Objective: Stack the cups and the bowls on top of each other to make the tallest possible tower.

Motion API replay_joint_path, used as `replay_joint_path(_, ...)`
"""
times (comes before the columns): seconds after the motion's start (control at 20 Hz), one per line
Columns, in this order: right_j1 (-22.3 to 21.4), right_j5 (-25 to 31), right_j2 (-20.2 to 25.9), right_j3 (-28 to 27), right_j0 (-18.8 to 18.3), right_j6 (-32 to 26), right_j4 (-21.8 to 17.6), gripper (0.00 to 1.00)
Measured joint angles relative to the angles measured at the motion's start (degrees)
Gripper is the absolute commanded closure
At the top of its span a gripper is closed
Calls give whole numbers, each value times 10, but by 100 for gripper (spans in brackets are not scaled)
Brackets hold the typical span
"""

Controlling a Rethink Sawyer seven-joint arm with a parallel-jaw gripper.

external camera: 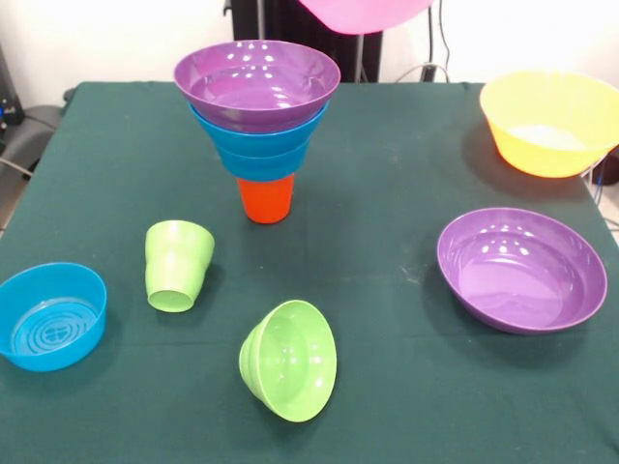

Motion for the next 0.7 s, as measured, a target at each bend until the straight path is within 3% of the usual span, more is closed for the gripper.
replay_joint_path(0.7, 0, 10, -30, -12, 0, 0, -51, 100)
